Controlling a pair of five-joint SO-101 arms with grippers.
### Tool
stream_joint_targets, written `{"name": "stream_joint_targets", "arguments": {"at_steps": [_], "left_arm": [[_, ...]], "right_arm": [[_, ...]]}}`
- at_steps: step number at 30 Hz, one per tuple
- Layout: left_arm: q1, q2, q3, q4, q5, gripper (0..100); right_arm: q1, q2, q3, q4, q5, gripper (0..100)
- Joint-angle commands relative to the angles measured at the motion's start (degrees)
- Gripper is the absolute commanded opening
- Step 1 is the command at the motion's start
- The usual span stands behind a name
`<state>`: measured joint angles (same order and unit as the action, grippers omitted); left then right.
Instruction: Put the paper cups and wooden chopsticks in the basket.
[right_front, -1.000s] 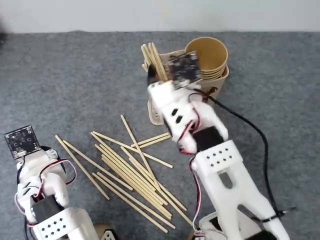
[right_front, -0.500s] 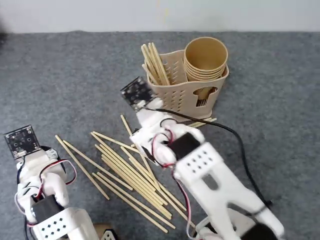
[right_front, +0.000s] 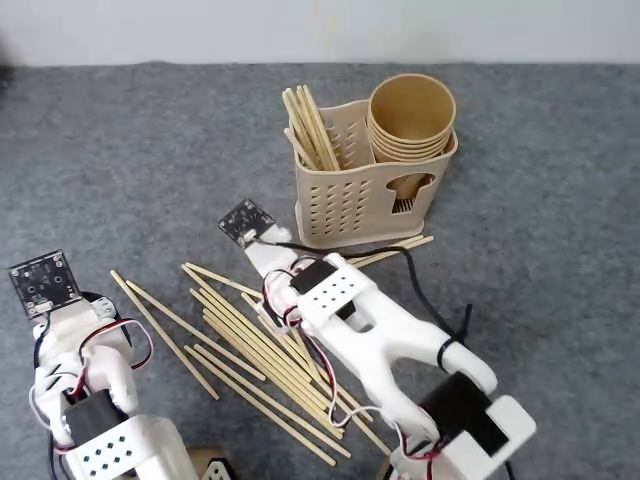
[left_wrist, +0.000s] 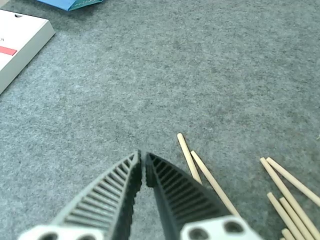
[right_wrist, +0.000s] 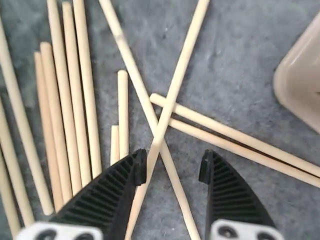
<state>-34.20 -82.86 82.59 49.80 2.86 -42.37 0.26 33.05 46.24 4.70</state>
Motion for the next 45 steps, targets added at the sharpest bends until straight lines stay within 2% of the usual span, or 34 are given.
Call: {"name": "stream_joint_targets", "arguments": {"at_steps": [1, 8, 14, 20, 32, 41, 45], "left_arm": [[0.35, -0.70, -2.15, -1.49, 0.18, 1], [0.35, -0.70, -2.15, -1.49, 0.18, 1], [0.35, -0.70, -2.15, -1.49, 0.18, 1], [0.35, -0.70, -2.15, -1.41, 0.18, 1], [0.35, -0.70, -2.15, -1.41, 0.18, 1], [0.35, -0.70, -2.15, -1.41, 0.18, 1], [0.35, -0.70, -2.15, -1.41, 0.18, 1]], "right_arm": [[-0.48, 0.48, -1.23, -1.10, 1.05, 19.0], [-0.04, 3.91, -2.02, -2.07, 1.14, 18.4], [-0.04, 10.15, -7.12, -1.63, 1.14, 0.5], [-0.13, 9.01, -9.05, 2.33, 1.23, 0.9], [-0.04, -20.00, -9.23, 15.60, 1.23, 0.8], [0.22, -37.58, -10.29, 14.73, 4.66, 0.8], [2.51, -40.40, -10.81, 7.08, 4.66, 0.8]]}}
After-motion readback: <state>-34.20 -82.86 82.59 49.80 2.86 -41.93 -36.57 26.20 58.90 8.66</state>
